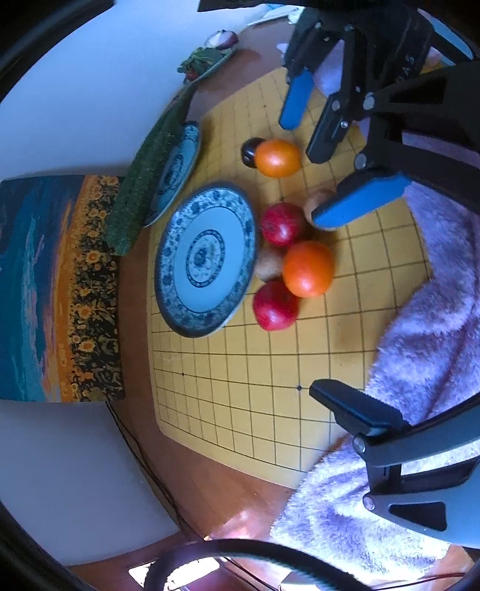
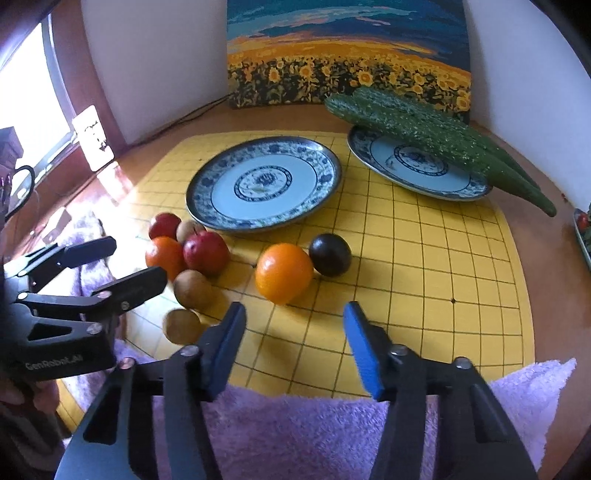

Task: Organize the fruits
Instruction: 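Grasp the large orange with the right gripper while the left gripper grasps the small orange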

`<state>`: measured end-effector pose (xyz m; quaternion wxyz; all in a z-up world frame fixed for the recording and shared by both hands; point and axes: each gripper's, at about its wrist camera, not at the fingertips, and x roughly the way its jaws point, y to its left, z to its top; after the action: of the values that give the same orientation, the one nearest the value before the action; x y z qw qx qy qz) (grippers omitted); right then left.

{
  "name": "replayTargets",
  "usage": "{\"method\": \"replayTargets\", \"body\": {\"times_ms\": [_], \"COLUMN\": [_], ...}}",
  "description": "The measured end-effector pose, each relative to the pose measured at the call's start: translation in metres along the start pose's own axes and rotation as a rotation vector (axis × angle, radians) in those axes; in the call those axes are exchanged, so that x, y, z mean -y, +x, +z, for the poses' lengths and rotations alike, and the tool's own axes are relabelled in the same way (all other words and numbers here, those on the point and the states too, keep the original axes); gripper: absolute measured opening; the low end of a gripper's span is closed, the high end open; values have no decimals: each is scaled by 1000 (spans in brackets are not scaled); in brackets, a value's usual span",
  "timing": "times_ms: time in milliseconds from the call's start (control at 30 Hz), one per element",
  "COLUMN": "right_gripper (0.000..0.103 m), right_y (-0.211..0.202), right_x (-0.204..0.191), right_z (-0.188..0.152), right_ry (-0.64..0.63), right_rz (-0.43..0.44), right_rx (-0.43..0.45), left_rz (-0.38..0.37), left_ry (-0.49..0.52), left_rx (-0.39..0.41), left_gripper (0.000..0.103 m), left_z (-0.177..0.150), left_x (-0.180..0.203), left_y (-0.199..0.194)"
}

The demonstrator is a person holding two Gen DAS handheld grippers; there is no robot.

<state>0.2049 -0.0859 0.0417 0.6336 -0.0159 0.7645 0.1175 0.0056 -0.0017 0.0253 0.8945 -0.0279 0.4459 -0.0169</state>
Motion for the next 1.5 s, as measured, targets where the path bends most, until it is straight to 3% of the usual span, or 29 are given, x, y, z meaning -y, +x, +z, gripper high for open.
{"method": "replayTargets", "body": {"times_ms": [100, 367, 700, 1033, 1100, 1367, 1500], "right_gripper": [43, 39, 39, 39, 39, 39, 33], "right_y": [0, 5, 12, 13, 13, 15, 14], "right_x": [-2, -6, -6, -6, -6, -4, -3], "right_z": [3, 4, 7, 7, 8, 11, 10], "right_ry": [1, -7, 15, 22, 22, 32, 33], "right_rz": [11, 33, 41, 35, 37, 54, 49], "right_rx": [6, -9, -10, -4, -3, 7, 13], "left_rz": [-14, -30, -53, -74, -96, -86, -82], "left_ry": [-14, -20, -27, -29, -31, -13, -11], "left_rx": [-6, -27, -44, -31, -35, -34, -39], "left_gripper": [79, 58, 56, 44, 36, 36, 36], "left_z": [4, 6, 5, 5, 6, 5, 4], "left_x": [2, 3, 5, 3, 3, 6, 6], "left_y": [3, 8, 17, 20, 19, 18, 16]}}
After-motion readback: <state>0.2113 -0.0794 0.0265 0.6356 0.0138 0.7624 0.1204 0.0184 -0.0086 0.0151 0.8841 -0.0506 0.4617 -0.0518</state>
